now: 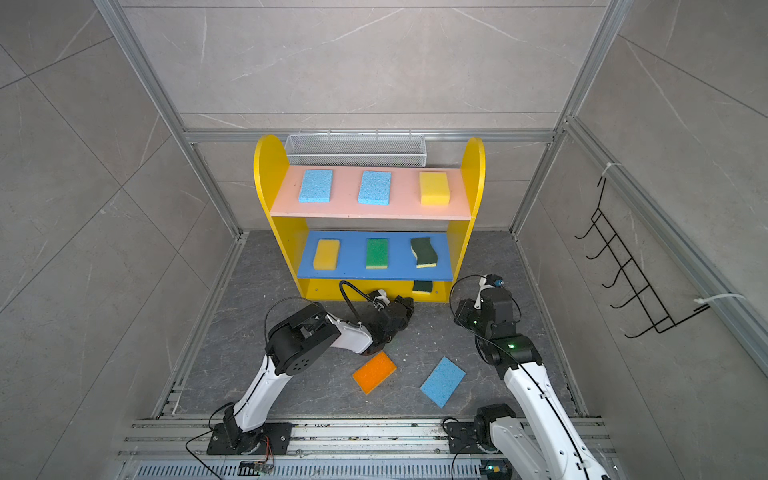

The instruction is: Place and organize the cleaning sponges onto the shelf

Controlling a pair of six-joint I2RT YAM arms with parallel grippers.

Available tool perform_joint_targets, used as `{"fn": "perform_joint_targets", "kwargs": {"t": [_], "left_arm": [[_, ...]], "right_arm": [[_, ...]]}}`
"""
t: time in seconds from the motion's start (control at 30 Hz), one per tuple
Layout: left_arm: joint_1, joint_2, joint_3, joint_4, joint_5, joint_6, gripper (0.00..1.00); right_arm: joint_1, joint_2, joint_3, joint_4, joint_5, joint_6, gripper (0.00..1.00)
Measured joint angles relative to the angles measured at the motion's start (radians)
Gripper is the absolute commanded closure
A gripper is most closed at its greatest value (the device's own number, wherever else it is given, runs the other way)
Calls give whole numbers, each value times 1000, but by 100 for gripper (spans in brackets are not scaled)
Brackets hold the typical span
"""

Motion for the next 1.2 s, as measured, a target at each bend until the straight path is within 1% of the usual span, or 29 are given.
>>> {"fn": "perform_joint_targets", "kwargs": {"t": [0.2,0.27,0.37,0.5,0.6,0.73,0.77,0.83,0.87,0.97,1.03,1.13,1.2], "left_arm": [[-24,-102,-42,-51,-13,88,86],[-37,-146,-63,-52,-18,111,85],[-58,-214,-116,-53,-30,144,83],[-83,-307,-193,-92,-44,205,79],[-101,-397,-253,-159,-53,274,73],[-119,-543,-283,-337,-55,404,63],[-124,-585,-281,-399,-54,441,59],[-130,-661,-272,-531,-50,510,47],[-132,-697,-266,-600,-47,542,44],[-134,-790,-261,-791,-32,627,44],[-134,-837,-272,-888,-23,666,43],[-134,-923,-339,-1000,-2,713,31],[-135,-980,-396,-1062,17,738,30]], "right_arm": [[0,-23,4,-29,0,-14,79],[0,-29,10,-48,1,-17,77],[1,-42,15,-63,1,-21,72],[16,-54,28,-99,9,-27,70],[33,-57,47,-126,17,-29,68],[58,-56,80,-165,26,-26,66],[67,-55,87,-173,29,-23,65],[82,-48,95,-185,35,-14,65],[92,-42,98,-190,37,-8,65],[121,-22,100,-209,45,12,65],[140,-12,100,-219,50,26,63],[169,-3,100,-235,57,51,60],[187,2,100,-246,62,69,59]]}}
